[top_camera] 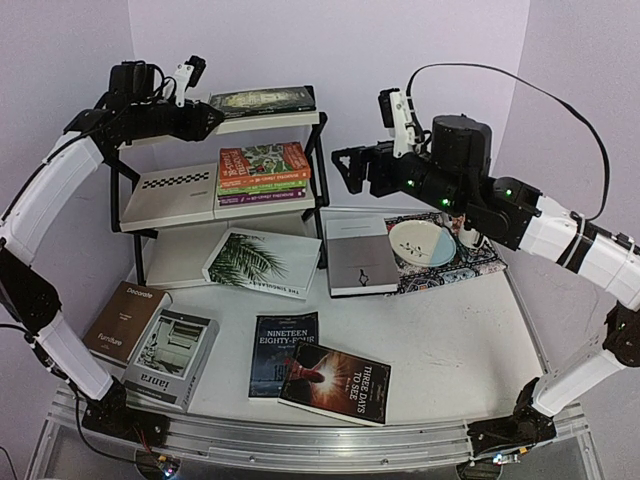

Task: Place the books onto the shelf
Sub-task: Adjust the book on the shelf, then hold the book from the book pile.

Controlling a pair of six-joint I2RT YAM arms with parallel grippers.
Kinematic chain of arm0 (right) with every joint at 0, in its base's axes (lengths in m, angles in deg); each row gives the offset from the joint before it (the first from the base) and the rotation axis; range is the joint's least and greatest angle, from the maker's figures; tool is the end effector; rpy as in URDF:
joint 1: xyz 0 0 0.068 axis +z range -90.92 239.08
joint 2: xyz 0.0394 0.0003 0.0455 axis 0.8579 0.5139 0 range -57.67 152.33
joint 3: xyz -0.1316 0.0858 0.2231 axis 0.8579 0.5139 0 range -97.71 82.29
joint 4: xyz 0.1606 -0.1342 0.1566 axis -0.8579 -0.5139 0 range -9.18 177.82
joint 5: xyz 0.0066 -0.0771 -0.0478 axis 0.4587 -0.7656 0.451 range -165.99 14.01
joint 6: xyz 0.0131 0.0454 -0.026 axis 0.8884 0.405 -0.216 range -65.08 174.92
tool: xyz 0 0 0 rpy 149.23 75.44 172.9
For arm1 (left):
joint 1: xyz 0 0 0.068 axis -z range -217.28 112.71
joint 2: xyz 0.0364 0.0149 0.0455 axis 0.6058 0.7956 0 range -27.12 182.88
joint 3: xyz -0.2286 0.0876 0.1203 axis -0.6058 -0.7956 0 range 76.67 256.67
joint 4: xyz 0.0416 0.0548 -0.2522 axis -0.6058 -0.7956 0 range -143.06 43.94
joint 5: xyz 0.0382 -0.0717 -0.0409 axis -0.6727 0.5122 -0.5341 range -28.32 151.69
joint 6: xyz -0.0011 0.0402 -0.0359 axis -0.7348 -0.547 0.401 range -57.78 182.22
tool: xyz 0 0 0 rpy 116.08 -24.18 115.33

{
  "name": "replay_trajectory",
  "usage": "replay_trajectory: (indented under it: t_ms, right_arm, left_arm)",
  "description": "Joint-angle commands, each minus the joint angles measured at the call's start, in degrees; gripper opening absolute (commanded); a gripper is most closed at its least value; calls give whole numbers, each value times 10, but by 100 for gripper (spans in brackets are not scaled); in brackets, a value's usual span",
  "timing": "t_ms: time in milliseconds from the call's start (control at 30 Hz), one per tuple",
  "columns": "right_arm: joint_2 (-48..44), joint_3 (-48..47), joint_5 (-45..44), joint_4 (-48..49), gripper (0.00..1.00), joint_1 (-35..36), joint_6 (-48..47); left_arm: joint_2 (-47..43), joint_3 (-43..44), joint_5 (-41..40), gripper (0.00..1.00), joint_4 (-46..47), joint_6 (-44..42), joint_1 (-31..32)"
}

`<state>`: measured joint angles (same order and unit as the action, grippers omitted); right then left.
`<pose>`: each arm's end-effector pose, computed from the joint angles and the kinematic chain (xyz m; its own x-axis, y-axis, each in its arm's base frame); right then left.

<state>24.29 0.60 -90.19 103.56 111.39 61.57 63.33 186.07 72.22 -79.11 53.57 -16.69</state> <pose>0.2105 0.2580 0.4628 0.0900 0.3001 -0.9497 -0.6373 0.7501 0.1766 0.3159 -0.1257 0.4873 -0.1484 0.2137 -0.9656 0.5403 0.8353 0.1018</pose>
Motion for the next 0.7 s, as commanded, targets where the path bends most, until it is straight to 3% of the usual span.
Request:
replay_trajectory:
  t_ms: [0, 267, 400, 533, 667]
  right_arm:
    - [-28, 4, -9, 4, 98, 0, -5]
    - [-55, 41, 21, -35, 98, 0, 34]
    - [-65, 76, 62, -54, 98, 0, 90]
    - [-64, 134, 100, -61, 98, 0, 175]
    - [-49, 187, 127, -62, 98, 0, 255]
  left_arm:
    - [-57, -27, -36, 71, -1, 4, 2]
    - [-185, -104, -57, 92, -1, 49, 2]
    - [-250, -166, -21, 94, 0, 102, 2]
    - [-314, -278, 45, 95, 0, 175, 2]
    - [-380, -386, 52, 96, 1, 247, 2]
